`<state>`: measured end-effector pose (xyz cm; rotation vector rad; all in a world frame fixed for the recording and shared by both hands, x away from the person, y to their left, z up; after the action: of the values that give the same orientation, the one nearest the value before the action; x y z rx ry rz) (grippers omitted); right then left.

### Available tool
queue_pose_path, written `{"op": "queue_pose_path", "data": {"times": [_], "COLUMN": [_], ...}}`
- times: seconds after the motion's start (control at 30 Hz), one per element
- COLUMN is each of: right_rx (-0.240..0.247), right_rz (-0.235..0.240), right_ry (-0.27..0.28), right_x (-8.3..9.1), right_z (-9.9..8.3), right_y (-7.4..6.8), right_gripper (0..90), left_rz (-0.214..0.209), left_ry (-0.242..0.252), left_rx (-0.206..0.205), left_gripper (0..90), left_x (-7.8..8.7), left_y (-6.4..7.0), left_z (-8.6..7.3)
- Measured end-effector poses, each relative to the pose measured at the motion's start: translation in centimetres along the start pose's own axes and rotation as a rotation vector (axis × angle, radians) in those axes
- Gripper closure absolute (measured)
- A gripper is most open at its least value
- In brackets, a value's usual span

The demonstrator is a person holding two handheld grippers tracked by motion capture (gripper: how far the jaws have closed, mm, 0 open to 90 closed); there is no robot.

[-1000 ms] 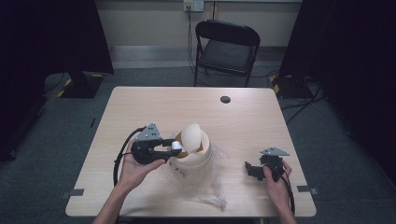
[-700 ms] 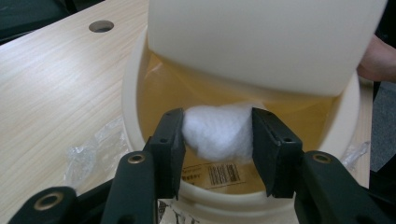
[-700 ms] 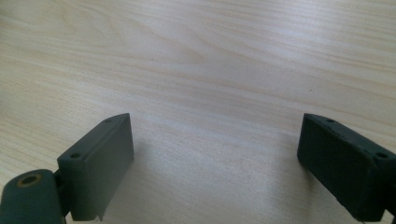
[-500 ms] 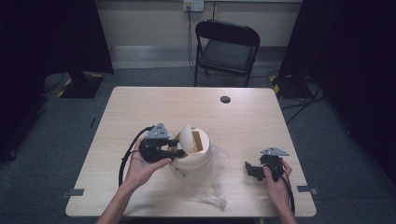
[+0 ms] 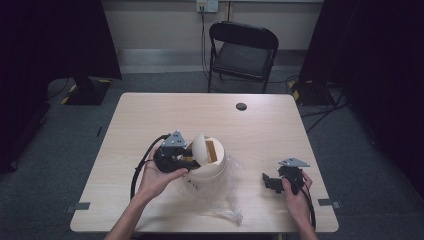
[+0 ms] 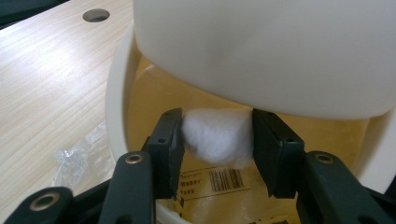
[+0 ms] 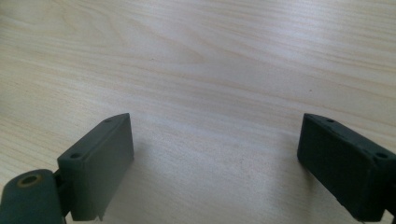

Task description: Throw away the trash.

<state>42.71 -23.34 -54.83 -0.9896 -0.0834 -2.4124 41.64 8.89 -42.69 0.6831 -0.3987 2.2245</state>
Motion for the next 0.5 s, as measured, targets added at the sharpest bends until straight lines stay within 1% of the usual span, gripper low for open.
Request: {"op": "queue_pose_path", "data": {"times": [0.1,0.13,0.17,0.3,0.5], "right_rx": [0.000,0.000,0.000,0.000,0.000], "right_rz": [0.000,0.000,0.000,0.000,0.000], "right_ry": [0.000,0.000,0.000,0.000,0.000], "right_x": [0.00,0.00,0.00,0.00,0.00], "right_z": [0.00,0.00,0.00,0.00,0.00], "right_y": [0.00,0.00,0.00,0.00,0.00], "right_gripper": [10.0,10.0,10.0,10.0,10.0], "left_rz": [0.015,0.011,0.009,0.010,0.006], "left_ry": [0.000,0.001,0.006,-0.001,0.005], "left_rx": [-0.010,-0.007,-0.001,-0.007,-0.005], "left_gripper": [54.5,52.5,52.5,51.0,49.3], "left_x": [0.01,0.03,0.04,0.15,0.24], "left_y": [0.03,0.02,0.03,-0.02,0.01], "left_z": [0.03,0.05,0.10,0.10,0.14]}}
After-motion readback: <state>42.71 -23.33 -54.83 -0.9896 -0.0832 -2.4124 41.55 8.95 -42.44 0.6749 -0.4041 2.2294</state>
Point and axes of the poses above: each handheld gripper's, and its own axes: x roughly backward along the jaws, z roughly out of its top, y roughly to its right, the point moved 7 cm from there along -x, roughly forward along the jaws, and after that the axes turned 13 degrees about z, right-handed, at the moved point
